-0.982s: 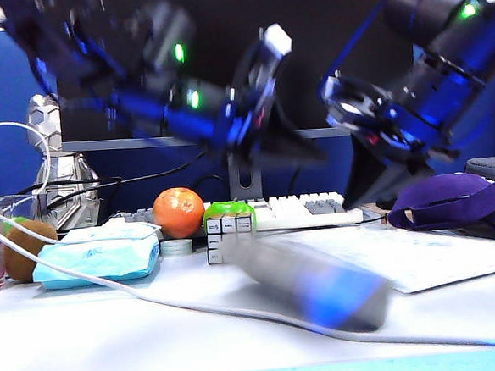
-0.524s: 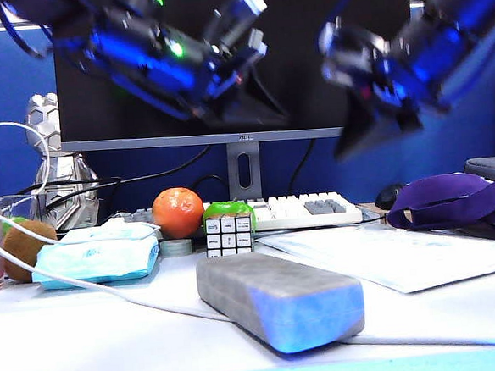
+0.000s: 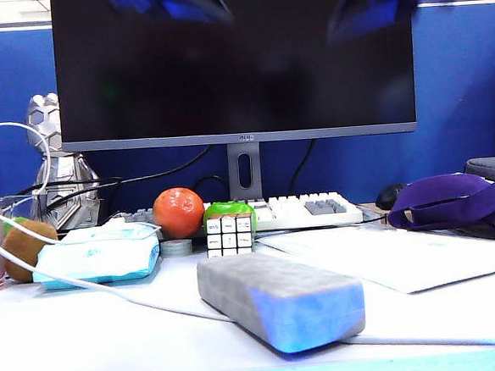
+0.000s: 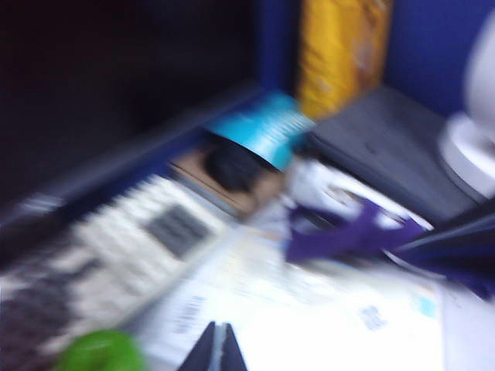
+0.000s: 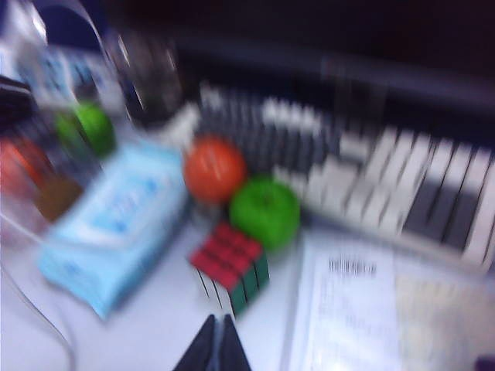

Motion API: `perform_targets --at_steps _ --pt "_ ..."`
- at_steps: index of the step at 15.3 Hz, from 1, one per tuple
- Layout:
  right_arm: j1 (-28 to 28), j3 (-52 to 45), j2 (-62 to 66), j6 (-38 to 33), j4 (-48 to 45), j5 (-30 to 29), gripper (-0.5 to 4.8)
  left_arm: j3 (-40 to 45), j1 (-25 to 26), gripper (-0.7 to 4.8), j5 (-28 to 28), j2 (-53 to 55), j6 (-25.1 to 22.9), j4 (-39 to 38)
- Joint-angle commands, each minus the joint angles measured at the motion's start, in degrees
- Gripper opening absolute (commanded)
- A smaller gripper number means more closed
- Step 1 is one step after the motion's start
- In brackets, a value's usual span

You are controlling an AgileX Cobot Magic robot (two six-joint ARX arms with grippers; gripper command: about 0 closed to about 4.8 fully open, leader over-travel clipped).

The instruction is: Pick up the glasses, fold the temples of the glasses, place the glasses into the glasses case, and finally close the glasses case.

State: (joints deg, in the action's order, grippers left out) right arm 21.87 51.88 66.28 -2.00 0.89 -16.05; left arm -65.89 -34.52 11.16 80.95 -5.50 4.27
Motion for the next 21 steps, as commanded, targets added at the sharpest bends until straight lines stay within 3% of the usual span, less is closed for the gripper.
perform_targets --at_steps 1,4,6,11,13,16,21 --pt "0.02 0.09 -10.40 -0.31 2.62 1.20 -0.06 -0.13 -0.04 -0.07 -1.11 -9.29 -0.02 -7.74" --pt "0.02 -6.21 -20.98 3.17 6.84 2.27 -0.06 -0.09 -0.63 -0.07 -5.31 -19.12 -0.02 -20.87" --pt "0.00 -15.39 -30.77 3.30 7.04 5.86 -0.06 0.11 -1.27 -0.07 -9.70 -25.07 -0.02 -29.46" --pt "0.00 -35.87 -52.30 3.06 7.04 11.06 -0.06 5.44 -2.49 -0.06 -9.70 -39.01 0.00 -34.10" --pt "0.00 -43.08 -59.71 3.10 7.17 11.65 -0.06 9.88 -2.49 -0.07 -9.70 -44.59 -0.02 -34.49" --pt "0.04 -45.31 -64.28 2.16 12.94 10.78 -0.05 15.15 -2.49 -0.07 -9.51 -49.07 0.04 -35.93" --pt "0.04 -45.33 -66.16 2.01 19.54 9.92 -0.05 34.53 -2.49 -0.07 -5.55 -51.87 1.66 -18.80"
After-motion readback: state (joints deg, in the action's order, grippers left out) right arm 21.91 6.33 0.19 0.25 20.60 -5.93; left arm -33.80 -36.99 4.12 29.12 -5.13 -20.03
